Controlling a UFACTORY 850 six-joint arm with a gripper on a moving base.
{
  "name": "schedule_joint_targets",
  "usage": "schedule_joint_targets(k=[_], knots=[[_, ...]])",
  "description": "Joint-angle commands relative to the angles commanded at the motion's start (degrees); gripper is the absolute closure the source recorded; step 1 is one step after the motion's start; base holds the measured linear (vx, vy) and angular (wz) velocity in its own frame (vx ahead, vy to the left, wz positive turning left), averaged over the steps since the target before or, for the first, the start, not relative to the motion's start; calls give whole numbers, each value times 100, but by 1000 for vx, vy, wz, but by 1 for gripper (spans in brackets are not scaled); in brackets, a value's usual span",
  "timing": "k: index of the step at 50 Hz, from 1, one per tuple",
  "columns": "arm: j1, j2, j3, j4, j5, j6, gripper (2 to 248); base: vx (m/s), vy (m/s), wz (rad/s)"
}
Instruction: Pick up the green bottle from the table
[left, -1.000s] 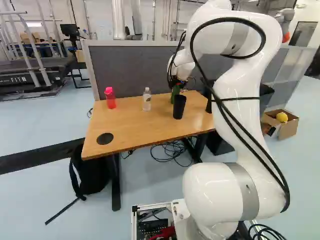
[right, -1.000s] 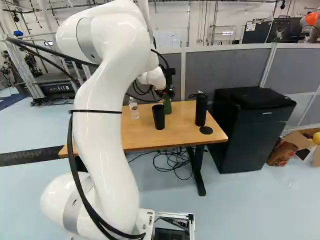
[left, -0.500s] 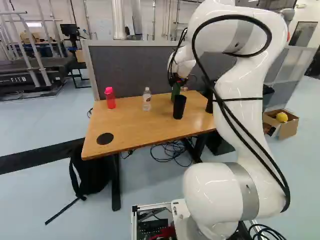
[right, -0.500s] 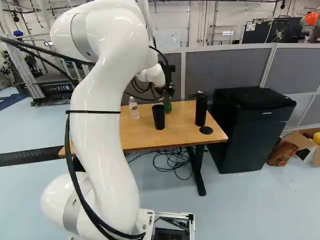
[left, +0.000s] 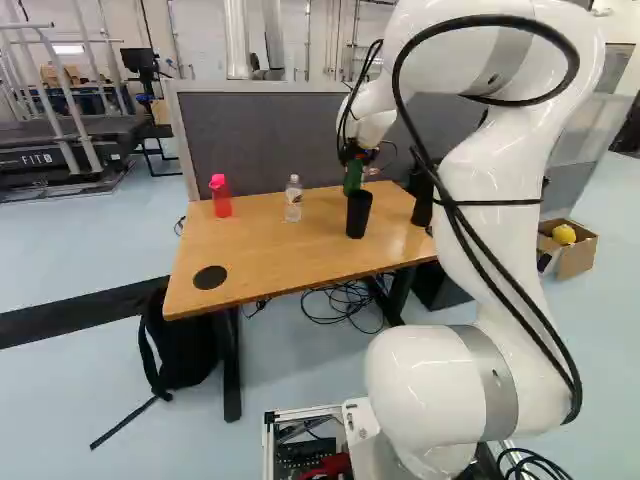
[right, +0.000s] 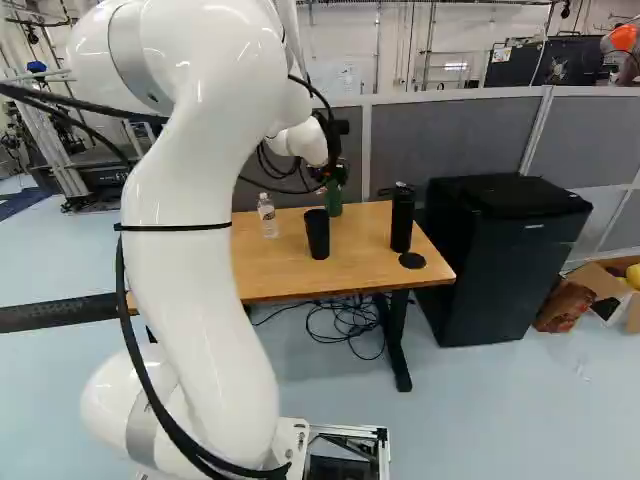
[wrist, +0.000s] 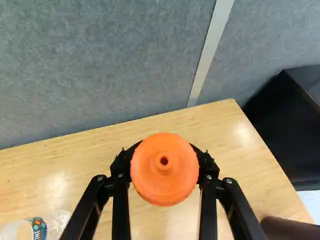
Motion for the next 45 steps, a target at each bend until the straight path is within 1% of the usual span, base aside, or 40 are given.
schedule_joint_targets(k=[20,45], knots=[[38,573,426,0,0,0,127,0,0,0],[68,1057,656,0,0,0,127,0,0,0]])
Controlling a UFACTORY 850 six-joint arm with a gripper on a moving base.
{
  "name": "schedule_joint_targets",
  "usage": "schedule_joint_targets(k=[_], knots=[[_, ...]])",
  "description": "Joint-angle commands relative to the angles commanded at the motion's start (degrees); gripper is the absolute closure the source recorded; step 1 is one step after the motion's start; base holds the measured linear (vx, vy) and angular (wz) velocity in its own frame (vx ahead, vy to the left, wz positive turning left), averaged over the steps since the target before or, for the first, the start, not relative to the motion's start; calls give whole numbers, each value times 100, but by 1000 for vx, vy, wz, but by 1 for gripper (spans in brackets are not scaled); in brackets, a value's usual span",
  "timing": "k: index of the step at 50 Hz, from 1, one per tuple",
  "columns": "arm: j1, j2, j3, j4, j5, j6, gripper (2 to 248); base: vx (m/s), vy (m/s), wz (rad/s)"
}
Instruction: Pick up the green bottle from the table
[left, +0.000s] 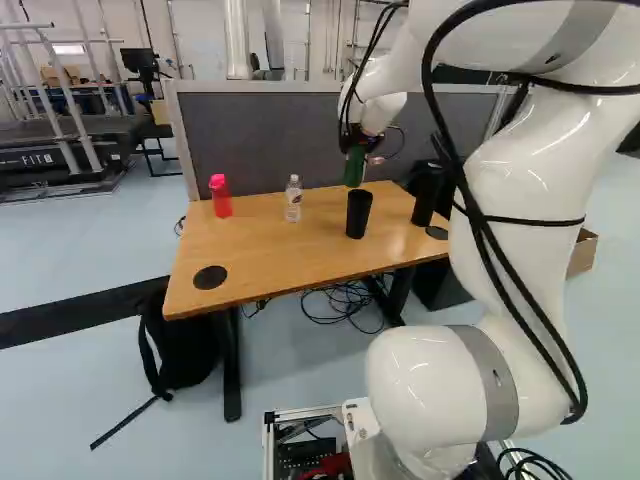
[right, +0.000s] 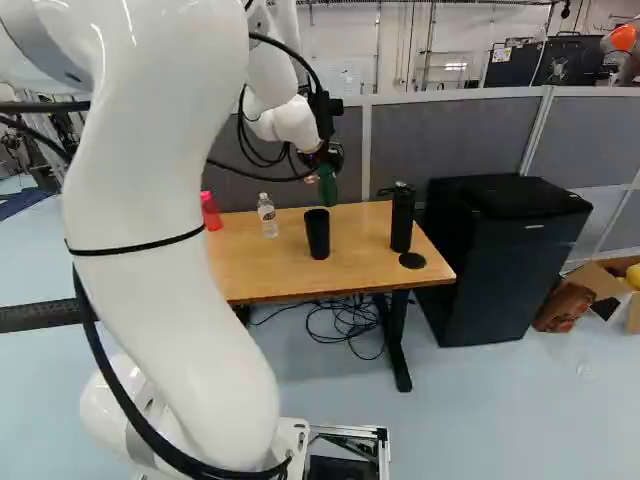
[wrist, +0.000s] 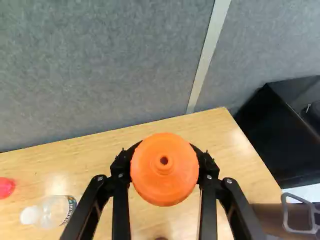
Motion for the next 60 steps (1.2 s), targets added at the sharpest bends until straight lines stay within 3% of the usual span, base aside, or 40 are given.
schedule_joint_targets(k=[60], knots=[[199,1520,1145,0,0,0,127,0,0,0]])
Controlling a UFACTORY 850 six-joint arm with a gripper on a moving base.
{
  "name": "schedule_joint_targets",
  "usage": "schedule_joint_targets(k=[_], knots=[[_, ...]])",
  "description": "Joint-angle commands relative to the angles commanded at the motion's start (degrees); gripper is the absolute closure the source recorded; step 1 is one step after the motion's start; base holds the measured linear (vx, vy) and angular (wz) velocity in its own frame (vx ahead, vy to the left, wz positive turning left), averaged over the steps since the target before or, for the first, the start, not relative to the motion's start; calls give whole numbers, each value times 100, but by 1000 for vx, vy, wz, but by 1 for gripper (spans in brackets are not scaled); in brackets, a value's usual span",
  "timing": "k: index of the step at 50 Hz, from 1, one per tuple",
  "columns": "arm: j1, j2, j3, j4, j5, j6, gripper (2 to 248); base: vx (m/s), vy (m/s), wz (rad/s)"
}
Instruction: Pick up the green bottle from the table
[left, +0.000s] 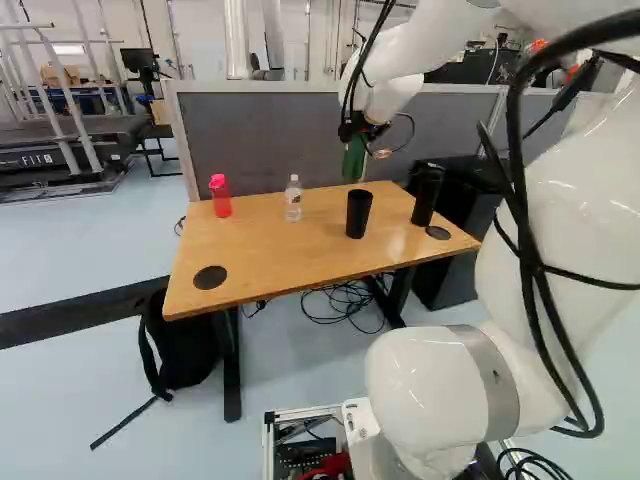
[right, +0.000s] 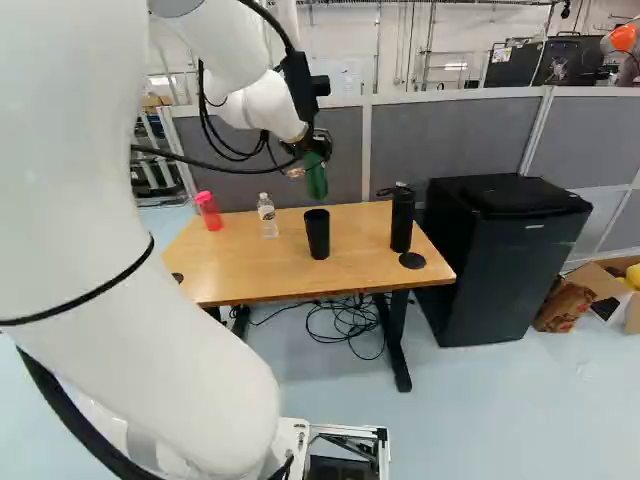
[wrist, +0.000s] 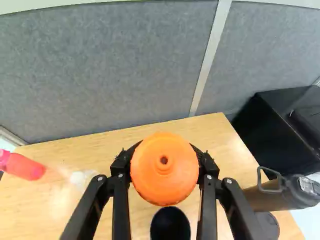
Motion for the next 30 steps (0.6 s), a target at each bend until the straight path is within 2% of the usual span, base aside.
schedule_joint_targets(k=[14,30], knots=[[69,304,295,0,0,0,127,0,0,0],[69,304,295,0,0,0,127,-71,33,1]])
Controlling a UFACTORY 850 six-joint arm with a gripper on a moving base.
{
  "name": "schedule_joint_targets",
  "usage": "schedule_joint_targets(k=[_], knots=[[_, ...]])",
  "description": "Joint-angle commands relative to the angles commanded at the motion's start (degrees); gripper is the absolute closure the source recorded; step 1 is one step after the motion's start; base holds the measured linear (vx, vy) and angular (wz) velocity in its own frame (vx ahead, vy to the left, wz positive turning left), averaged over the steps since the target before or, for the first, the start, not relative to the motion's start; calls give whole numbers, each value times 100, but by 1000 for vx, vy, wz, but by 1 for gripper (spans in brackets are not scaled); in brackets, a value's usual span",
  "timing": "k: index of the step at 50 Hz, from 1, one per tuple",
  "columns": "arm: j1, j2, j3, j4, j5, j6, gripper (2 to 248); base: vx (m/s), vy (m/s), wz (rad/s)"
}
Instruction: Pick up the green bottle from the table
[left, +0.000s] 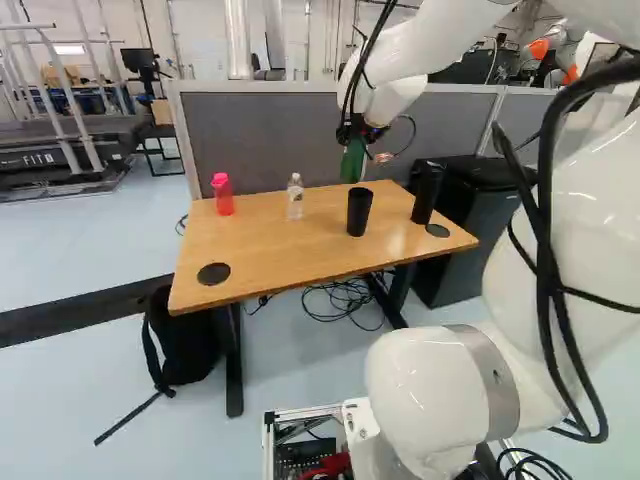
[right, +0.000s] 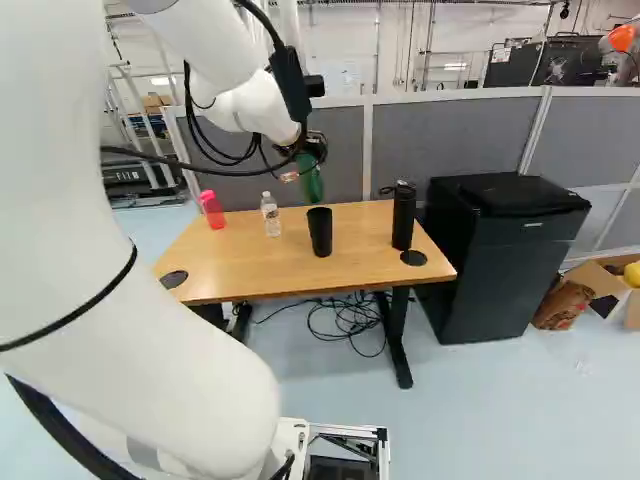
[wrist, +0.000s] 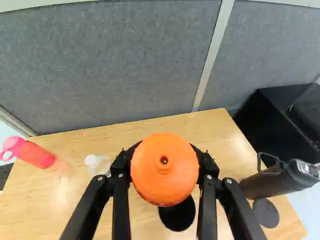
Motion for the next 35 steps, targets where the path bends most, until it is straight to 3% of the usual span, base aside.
schedule_joint_targets(k=[35], knots=[[0,0,0,0,0,0,127,-169,69,16]])
